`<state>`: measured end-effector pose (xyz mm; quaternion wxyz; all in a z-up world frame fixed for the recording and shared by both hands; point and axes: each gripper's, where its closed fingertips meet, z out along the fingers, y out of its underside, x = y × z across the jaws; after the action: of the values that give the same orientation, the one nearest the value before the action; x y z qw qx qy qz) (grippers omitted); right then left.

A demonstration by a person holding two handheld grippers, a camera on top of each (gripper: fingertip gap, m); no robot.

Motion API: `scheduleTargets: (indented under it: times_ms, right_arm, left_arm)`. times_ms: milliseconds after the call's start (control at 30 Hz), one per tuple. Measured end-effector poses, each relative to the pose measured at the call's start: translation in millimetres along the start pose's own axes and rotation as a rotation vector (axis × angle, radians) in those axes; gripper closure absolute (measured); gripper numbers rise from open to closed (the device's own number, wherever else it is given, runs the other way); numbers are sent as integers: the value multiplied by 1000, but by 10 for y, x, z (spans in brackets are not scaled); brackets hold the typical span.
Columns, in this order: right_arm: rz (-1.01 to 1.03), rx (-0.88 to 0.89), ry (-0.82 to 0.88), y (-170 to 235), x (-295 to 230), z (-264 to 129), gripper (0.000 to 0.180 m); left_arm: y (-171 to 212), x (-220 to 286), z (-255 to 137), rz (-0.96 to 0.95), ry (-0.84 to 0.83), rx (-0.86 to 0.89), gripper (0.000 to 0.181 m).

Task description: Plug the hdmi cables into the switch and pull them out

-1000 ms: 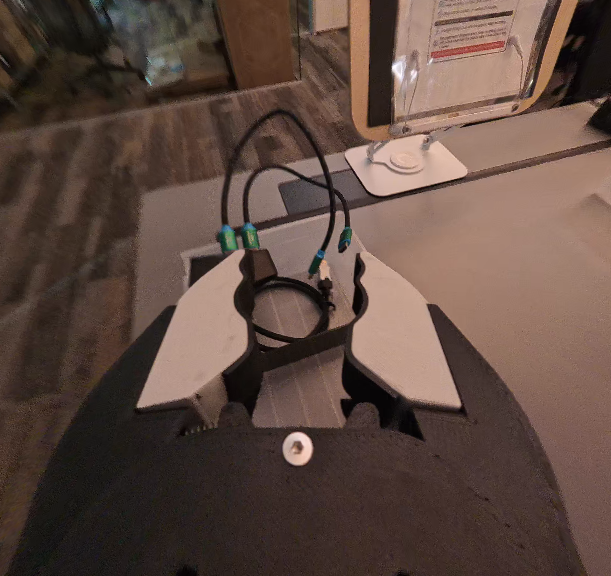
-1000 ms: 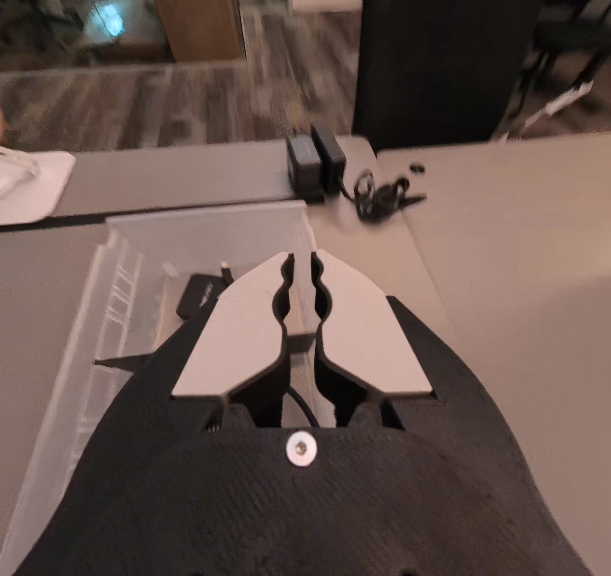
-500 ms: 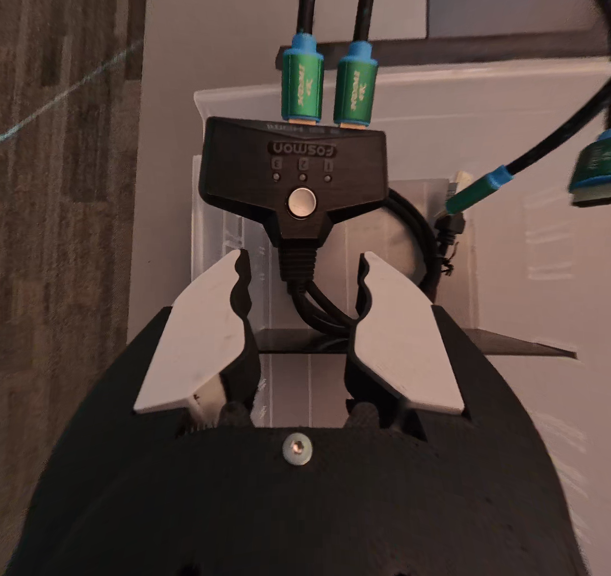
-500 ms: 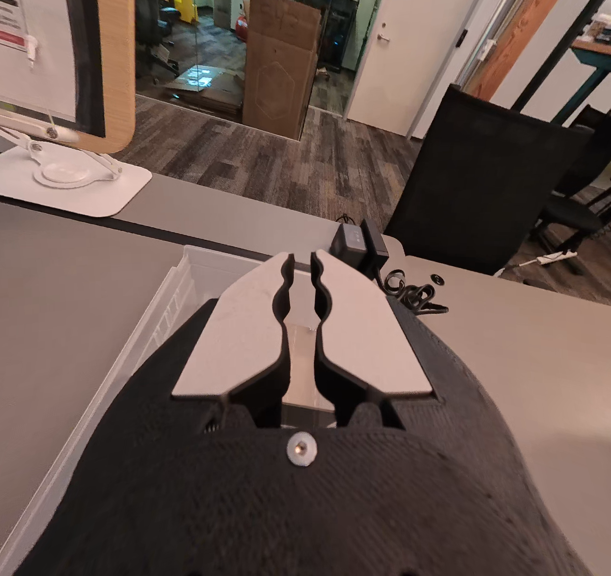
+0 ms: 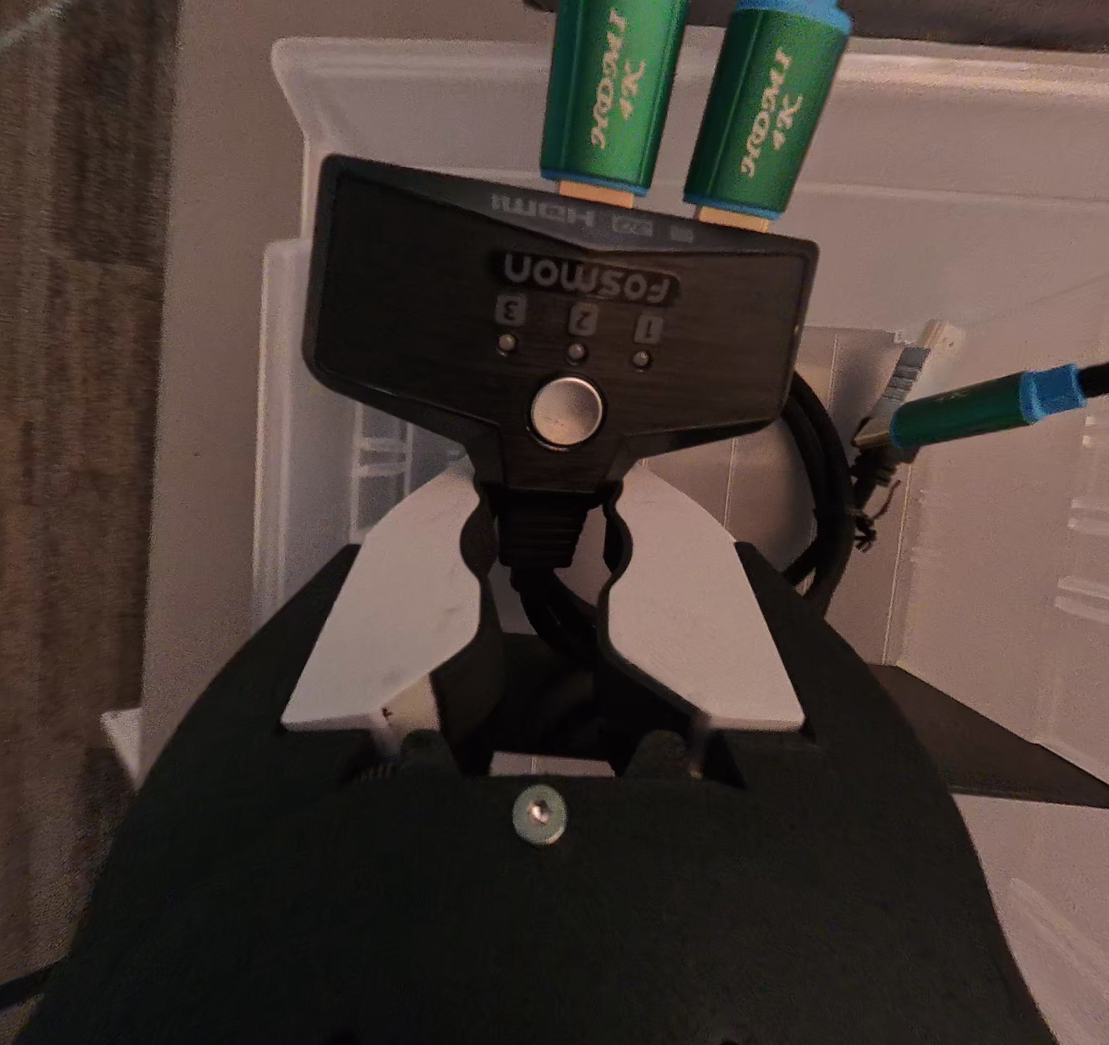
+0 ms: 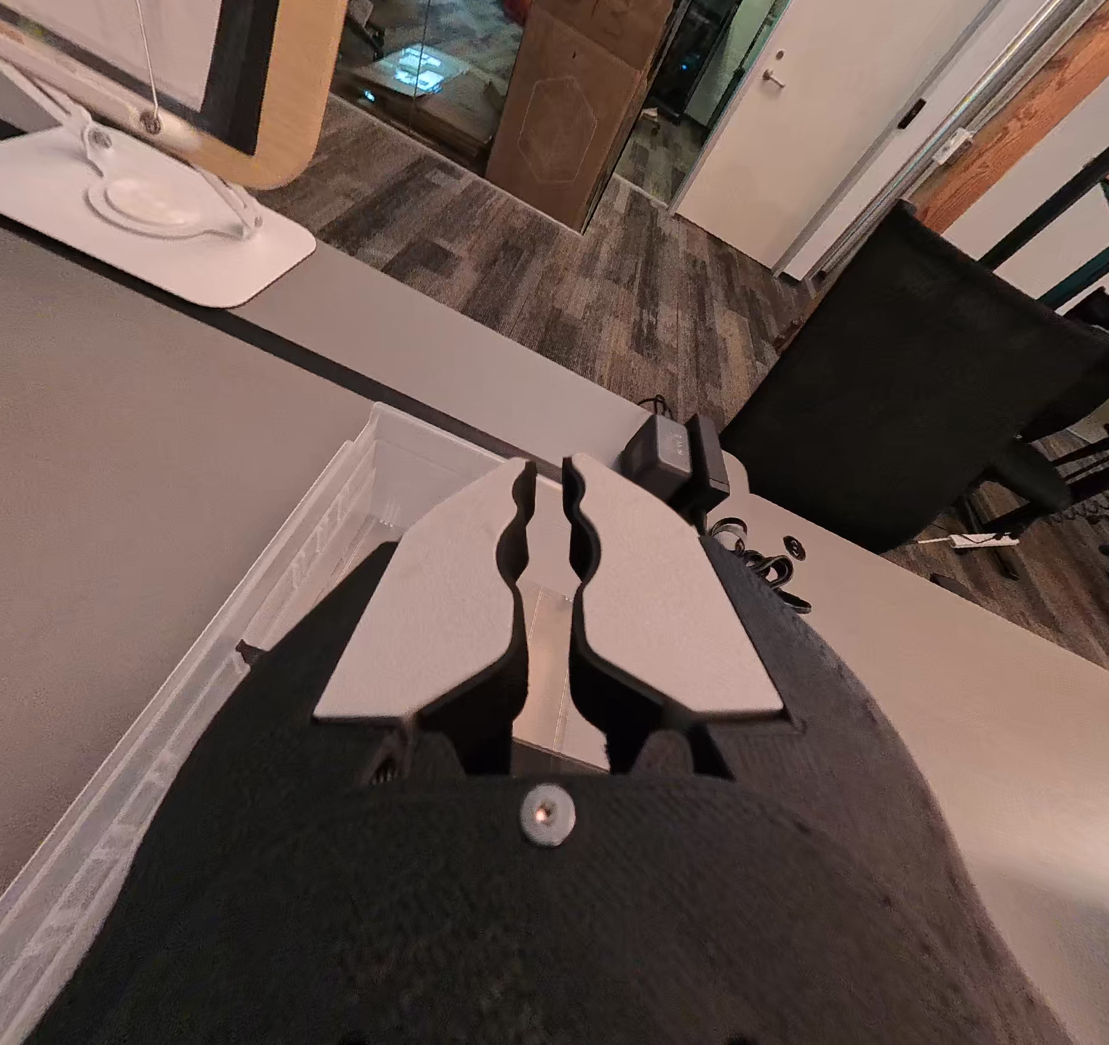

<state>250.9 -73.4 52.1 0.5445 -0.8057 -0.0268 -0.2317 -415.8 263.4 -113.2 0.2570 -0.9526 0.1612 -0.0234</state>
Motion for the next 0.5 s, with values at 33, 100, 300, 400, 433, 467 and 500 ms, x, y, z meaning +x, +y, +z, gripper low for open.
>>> scheduleTargets:
  times_ms: [33, 100, 300, 400, 433, 467, 500]
  right_arm:
    - [-9, -9, -3, 9, -17, 15, 171]
    - [-25, -15, -6, 11, -45, 41, 171]
    - [-67, -26, -17, -9, -129, 94, 171]
    - [-94, -35, -21, -12, -170, 110, 171]
    - [-101, -39, -23, -10, -183, 116, 171]
    - [-107, -43, -23, -9, -191, 123, 171]
    - [-112, -45, -24, -10, -200, 130, 171]
  left_arm:
    - [-9, 14, 18, -1, 26, 12, 149]
    - [-32, 31, 2, 0, 63, 39, 150]
    - [-220, 65, -224, 98, 22, 171, 153]
    - [-322, 159, -376, 128, 39, 244, 153]
    - [-355, 179, -434, 133, 42, 269, 153]
    - [-386, 190, -498, 143, 37, 293, 153]
    - [-417, 199, -569, 149, 34, 318, 153]
